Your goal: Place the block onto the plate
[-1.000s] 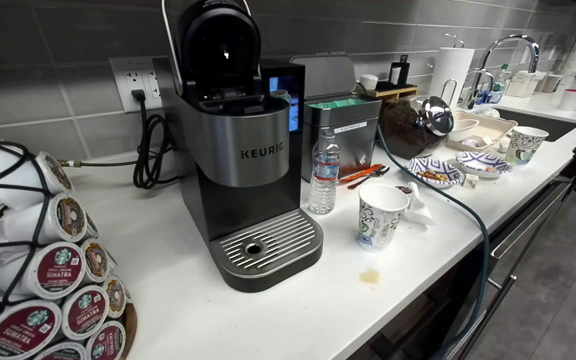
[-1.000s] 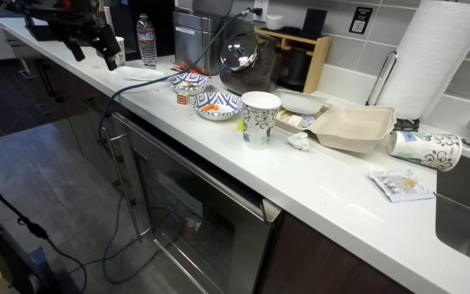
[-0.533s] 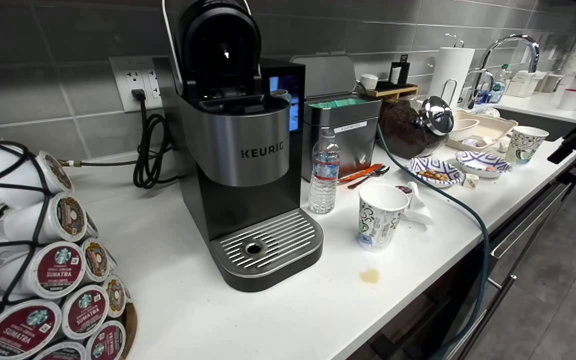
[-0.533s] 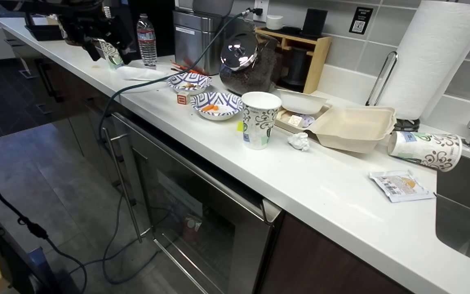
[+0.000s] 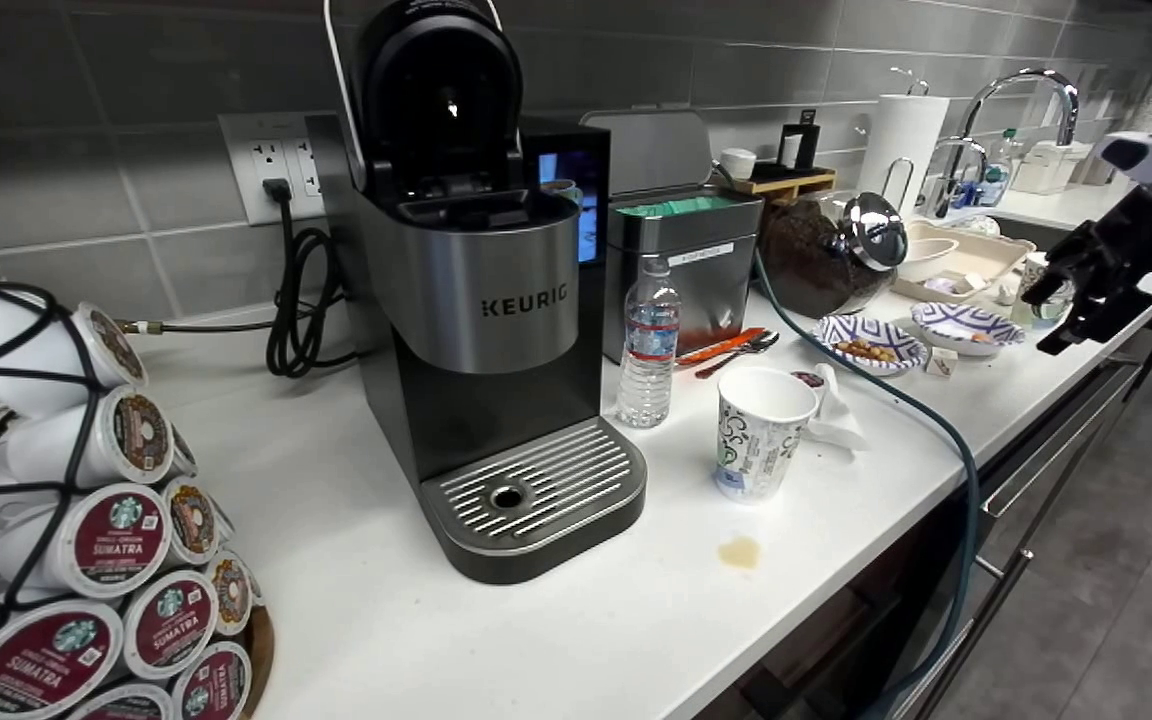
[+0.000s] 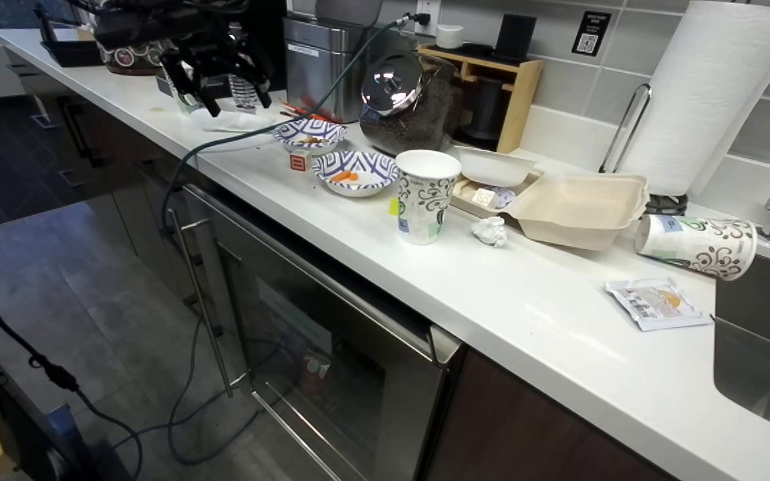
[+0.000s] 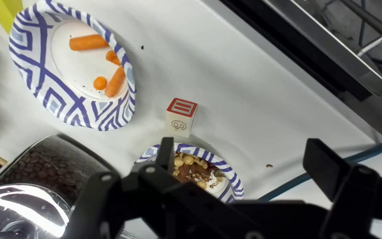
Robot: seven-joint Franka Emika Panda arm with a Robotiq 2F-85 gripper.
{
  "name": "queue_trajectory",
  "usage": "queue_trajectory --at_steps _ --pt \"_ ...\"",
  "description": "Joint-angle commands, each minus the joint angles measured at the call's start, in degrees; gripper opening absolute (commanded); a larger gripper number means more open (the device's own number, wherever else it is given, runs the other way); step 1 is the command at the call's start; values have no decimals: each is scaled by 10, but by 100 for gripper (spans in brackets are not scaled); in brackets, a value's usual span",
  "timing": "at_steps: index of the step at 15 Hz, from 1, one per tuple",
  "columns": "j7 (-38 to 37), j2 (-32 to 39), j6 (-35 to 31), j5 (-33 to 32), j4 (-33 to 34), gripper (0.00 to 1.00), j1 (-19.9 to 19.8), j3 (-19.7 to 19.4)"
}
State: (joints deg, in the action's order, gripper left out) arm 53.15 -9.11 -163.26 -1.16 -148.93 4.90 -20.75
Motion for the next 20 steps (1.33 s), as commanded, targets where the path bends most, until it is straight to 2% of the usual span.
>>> queue_trajectory --at_steps 1,2,5,6,7,9,10,13,17,20 --pt "70 92 -4 88 66 100 40 -17" --pt "32 43 -1 40 30 100 18 -6" --pt "35 61 -1 46 42 100 21 -5" --pt "10 83 -20 21 51 100 17 -2" --pt "10 97 -25 22 58 100 19 -1" --pt "23 138 -35 33 81 100 24 -1" --pt "48 159 -49 60 92 100 27 2" --pt "47 214 -70 63 126 100 17 9" --pt "61 263 -46 110 172 100 -18 41" --pt "89 276 -24 163 204 100 -65 86"
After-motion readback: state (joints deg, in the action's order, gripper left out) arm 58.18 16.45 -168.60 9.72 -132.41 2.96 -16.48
